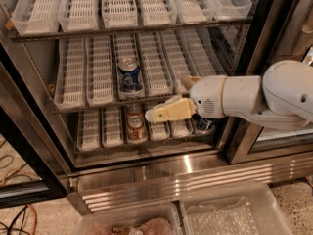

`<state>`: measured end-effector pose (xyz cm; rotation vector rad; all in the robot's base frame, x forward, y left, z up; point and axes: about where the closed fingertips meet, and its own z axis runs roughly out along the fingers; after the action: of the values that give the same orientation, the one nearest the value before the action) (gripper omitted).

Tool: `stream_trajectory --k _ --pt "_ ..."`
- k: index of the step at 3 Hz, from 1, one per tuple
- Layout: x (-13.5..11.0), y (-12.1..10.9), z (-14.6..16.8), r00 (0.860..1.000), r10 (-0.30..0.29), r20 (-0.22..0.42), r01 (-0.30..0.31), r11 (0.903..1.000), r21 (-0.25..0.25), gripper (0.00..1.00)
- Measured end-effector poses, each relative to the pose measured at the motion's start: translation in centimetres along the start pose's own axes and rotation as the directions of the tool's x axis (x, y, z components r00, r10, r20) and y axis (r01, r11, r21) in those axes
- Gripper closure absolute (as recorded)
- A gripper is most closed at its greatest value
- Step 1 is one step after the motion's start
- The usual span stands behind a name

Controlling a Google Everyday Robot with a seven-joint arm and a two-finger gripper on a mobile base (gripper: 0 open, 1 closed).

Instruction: Pick pepsi can from middle shelf of fridge

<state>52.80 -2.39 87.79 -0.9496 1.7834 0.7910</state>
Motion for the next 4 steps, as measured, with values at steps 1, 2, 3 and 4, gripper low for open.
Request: stream_trajectory --k 1,2,3,4 --pt "-1.1 -0.3 3.6 0.998 -0.062 0.030 0.063 0.9980 -0.007 0.00" --pt "-1.1 -1.3 6.8 0.990 -0.101 0.096 0.099 0.9947 0.027 0.00" --pt "-1.7 -5.0 9.3 0.982 -0.086 0.170 0.067 0.9915 0.111 0.00" --pt "-1.7 -5.0 9.3 0.982 -0.086 0.170 0.067 0.9915 0.111 0.00"
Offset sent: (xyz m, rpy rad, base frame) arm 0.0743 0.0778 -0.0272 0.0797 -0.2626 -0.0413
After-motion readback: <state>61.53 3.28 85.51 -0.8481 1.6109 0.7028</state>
